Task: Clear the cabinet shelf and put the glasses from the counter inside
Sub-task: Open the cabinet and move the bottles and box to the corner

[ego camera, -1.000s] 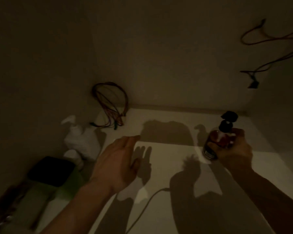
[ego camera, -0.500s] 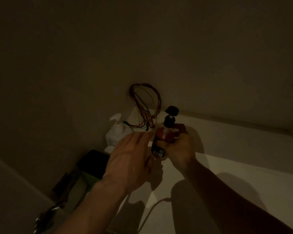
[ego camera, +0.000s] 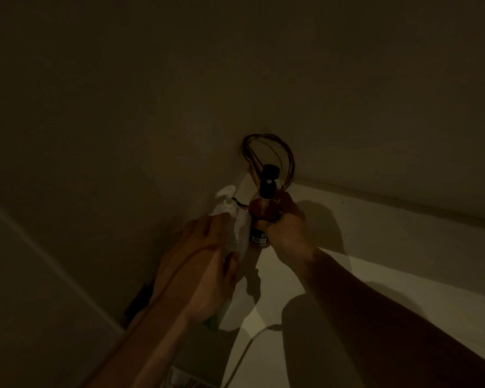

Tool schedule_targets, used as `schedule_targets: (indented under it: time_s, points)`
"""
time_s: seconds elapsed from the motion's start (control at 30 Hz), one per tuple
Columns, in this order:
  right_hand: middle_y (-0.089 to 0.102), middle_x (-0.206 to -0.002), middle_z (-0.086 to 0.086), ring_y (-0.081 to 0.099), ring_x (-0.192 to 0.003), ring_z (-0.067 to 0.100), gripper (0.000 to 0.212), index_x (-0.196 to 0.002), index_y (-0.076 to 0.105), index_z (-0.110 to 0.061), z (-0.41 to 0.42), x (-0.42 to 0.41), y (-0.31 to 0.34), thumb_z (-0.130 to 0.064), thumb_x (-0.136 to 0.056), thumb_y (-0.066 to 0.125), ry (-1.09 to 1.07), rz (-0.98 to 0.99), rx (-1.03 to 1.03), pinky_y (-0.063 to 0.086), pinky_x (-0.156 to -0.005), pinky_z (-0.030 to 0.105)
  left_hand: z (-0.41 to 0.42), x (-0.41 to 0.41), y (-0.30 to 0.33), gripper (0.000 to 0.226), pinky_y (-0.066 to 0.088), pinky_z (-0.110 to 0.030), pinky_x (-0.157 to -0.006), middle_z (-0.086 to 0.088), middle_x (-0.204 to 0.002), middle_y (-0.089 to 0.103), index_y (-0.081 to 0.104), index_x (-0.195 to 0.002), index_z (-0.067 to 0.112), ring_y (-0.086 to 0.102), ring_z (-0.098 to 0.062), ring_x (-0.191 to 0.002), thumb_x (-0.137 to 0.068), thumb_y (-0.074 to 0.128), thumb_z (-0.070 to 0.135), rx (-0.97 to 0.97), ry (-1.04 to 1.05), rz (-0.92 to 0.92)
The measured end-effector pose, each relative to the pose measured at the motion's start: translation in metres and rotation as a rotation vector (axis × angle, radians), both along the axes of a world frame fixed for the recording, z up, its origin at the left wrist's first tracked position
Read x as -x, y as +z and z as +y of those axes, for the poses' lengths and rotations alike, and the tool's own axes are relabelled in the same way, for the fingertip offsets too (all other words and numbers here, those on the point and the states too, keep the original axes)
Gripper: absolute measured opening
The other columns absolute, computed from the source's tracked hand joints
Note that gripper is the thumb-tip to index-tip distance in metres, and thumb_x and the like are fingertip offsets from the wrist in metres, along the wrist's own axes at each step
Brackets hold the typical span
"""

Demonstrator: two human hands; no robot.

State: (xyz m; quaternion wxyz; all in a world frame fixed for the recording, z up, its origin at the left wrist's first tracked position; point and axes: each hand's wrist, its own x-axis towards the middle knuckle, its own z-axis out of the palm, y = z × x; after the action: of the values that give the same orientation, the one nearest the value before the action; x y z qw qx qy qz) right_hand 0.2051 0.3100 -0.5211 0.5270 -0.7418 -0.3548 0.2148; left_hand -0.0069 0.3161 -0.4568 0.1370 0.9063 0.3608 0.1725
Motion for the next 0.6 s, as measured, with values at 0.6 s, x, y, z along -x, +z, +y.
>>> schedule_targets:
  time_s: [0.6]
  points:
    - [0.052, -0.146, 0.012, 0.051, -0.133, 0.034, 0.076, -0.15, 0.042, -0.023, 0.018, -0.011, -0.003, 0.013, -0.085, 0.06, 0.173, 0.141, 0.018, 0.046, -0.107, 0.056, 0.006, 0.001, -0.001, 0.064, 0.035, -0.023, -0.101, 0.002, -0.146, 0.047, 0.028, -0.156, 0.026, 0.046, -0.014, -0.126, -0.098, 0.049, 0.04, -0.015, 0.046, -0.074]
